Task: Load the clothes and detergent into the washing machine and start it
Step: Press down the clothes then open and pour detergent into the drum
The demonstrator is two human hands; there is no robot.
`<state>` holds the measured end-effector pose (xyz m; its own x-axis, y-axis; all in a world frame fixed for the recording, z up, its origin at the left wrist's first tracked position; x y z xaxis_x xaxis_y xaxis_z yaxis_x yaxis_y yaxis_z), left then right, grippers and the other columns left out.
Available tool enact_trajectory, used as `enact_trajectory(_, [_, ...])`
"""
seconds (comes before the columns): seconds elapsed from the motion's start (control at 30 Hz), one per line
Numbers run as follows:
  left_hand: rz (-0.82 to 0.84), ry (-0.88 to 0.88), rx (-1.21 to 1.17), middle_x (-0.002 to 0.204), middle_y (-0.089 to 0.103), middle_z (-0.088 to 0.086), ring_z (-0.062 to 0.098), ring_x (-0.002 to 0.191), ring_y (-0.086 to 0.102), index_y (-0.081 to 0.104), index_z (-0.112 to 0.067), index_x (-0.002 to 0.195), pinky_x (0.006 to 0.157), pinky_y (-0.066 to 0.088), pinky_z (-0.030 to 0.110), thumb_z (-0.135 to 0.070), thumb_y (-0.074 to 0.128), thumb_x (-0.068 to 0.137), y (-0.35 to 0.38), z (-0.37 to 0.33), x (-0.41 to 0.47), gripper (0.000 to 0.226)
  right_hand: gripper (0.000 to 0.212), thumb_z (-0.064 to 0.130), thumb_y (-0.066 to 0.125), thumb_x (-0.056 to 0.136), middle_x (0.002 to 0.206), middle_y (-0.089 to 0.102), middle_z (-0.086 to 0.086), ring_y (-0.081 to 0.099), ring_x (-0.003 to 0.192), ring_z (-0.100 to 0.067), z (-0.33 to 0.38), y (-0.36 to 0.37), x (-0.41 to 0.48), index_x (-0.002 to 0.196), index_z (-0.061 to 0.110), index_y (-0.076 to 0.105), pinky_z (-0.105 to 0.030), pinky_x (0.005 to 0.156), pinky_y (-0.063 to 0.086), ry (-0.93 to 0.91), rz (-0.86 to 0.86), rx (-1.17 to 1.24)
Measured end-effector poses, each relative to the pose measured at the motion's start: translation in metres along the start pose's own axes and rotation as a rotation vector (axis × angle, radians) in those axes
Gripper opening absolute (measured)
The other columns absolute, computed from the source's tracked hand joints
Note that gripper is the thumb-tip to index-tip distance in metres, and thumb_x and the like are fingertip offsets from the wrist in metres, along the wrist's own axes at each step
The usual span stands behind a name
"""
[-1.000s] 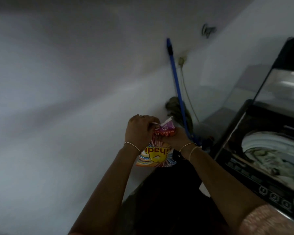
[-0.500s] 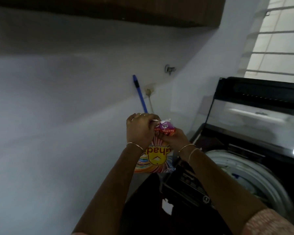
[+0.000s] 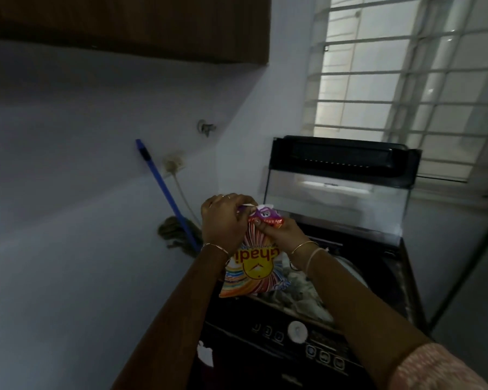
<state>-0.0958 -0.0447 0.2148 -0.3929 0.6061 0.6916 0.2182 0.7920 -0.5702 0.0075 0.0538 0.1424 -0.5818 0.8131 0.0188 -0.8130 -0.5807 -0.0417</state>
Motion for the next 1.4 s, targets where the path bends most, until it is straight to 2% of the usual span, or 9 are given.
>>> enact_trajectory(0.23, [0.054, 0.058, -0.131, 0.088, 0.074, -0.005, 0.019, 0.084, 0.066, 0.074, -0.025, 0.088, 0.087, 0.048, 0.046, -0.025, 0.066, 0.081, 0.053, -0.044, 0.008, 0.011, 0.03, 0.024, 0.068, 0.085, 0.084, 0.071, -0.007, 0.068, 0.059, -0.008, -0.012, -0.066, -0.009, 0.108, 0.006, 0.067, -0.018, 0.051, 0.052, 0.044, -0.127, 0.084])
enact_trajectory(0.6, [0.234, 0.146, -0.311, 0.087, 0.074, -0.006, 0.019, 0.085, 0.064, 0.075, -0.026, 0.088, 0.089, 0.047, 0.045, -0.03, 0.065, 0.08, 0.133, -0.063, 0.027, 0.013, 0.026, 0.014, 0.067, 0.086, 0.072, 0.069, -0.002, 0.065, 0.049, -0.003, -0.037, -0.13, -0.001, 0.107, -0.001, 0.065, -0.015, 0.044, 0.049, 0.08, -0.36, 0.101])
enact_trajectory(0.73, [0.278, 0.138, -0.436, 0.09, 0.073, -0.007, 0.019, 0.089, 0.063, 0.075, -0.025, 0.09, 0.088, 0.048, 0.046, -0.022, 0.069, 0.081, 0.154, -0.069, 0.034, 0.011, 0.031, 0.018, 0.07, 0.083, 0.088, 0.072, -0.014, 0.069, 0.065, -0.016, -0.045, -0.148, 0.007, 0.108, 0.001, 0.066, -0.026, 0.058, 0.056, 0.1, -0.431, 0.093])
enact_trajectory(0.97, [0.342, 0.161, -0.524, 0.118, 0.062, 0.001, 0.021, 0.108, 0.056, 0.063, -0.023, 0.119, 0.092, 0.049, 0.046, -0.032, 0.065, 0.082, 0.193, -0.052, 0.033, 0.038, 0.011, 0.018, 0.069, 0.084, 0.078, 0.07, -0.003, 0.067, 0.066, -0.016, -0.054, -0.167, 0.014, 0.092, 0.01, 0.067, -0.026, 0.054, 0.054, 0.134, -0.49, 0.072])
enact_trajectory(1.1, [0.482, -0.033, -0.723, 0.129, 0.05, -0.001, 0.012, 0.114, 0.051, 0.046, -0.017, 0.135, 0.086, 0.049, 0.015, -0.029, 0.074, 0.082, 0.221, -0.04, 0.024, 0.061, 0.016, 0.014, 0.067, 0.085, 0.078, 0.069, -0.002, 0.065, 0.068, -0.014, -0.06, -0.178, 0.011, 0.098, 0.006, 0.066, -0.021, 0.052, 0.051, 0.145, -0.583, 0.114])
enact_trajectory(1.17, [0.582, -0.21, -0.875, 0.121, 0.055, -0.007, 0.01, 0.109, 0.057, 0.046, -0.018, 0.131, 0.075, 0.045, 0.008, -0.036, 0.067, 0.085, 0.232, -0.035, 0.014, 0.053, 0.023, 0.014, 0.068, 0.084, 0.086, 0.07, -0.005, 0.066, 0.071, -0.016, -0.063, -0.181, 0.009, 0.104, 0.003, 0.066, -0.024, 0.059, 0.054, 0.156, -0.612, 0.122])
enact_trajectory(1.23, [0.727, -0.377, -0.986, 0.119, 0.059, -0.005, 0.009, 0.102, 0.061, 0.048, -0.02, 0.123, 0.067, 0.046, 0.007, -0.042, 0.049, 0.094, 0.24, -0.037, -0.001, 0.037, 0.029, 0.015, 0.069, 0.083, 0.098, 0.071, -0.013, 0.067, 0.08, -0.023, -0.066, -0.185, 0.007, 0.109, 0.002, 0.064, -0.033, 0.075, 0.056, 0.161, -0.642, 0.145])
enact_trajectory(1.3, [0.887, -0.544, -1.11, 0.126, 0.056, 0.003, 0.003, 0.094, 0.058, 0.048, -0.014, 0.128, 0.061, 0.049, 0.007, -0.041, 0.027, 0.102, 0.244, -0.046, -0.017, 0.043, 0.029, 0.016, 0.07, 0.082, 0.102, 0.07, -0.016, 0.067, 0.087, -0.028, -0.067, -0.187, 0.003, 0.108, 0.004, 0.065, -0.041, 0.084, 0.054, 0.157, -0.664, 0.169])
enact_trajectory(1.4, [1.014, -0.783, -1.239, 0.13, 0.052, 0.004, 0.021, 0.12, 0.051, 0.045, -0.012, 0.136, 0.077, 0.046, 0.028, -0.051, 0.007, 0.1, 0.258, -0.042, -0.034, 0.066, 0.022, 0.016, 0.071, 0.081, 0.1, 0.071, -0.014, 0.068, 0.091, -0.032, -0.067, -0.191, 0.001, 0.101, 0.011, 0.065, -0.045, 0.086, 0.053, 0.136, -0.683, 0.202])
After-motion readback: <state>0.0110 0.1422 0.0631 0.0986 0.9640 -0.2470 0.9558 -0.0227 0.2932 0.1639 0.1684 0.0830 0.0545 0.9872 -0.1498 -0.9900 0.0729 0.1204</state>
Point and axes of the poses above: each hand's wrist, its own x-axis towards the middle knuckle, its own y-axis out of the palm, z = x × y, the point moved 7 cm from there along x, towards the middle knuckle
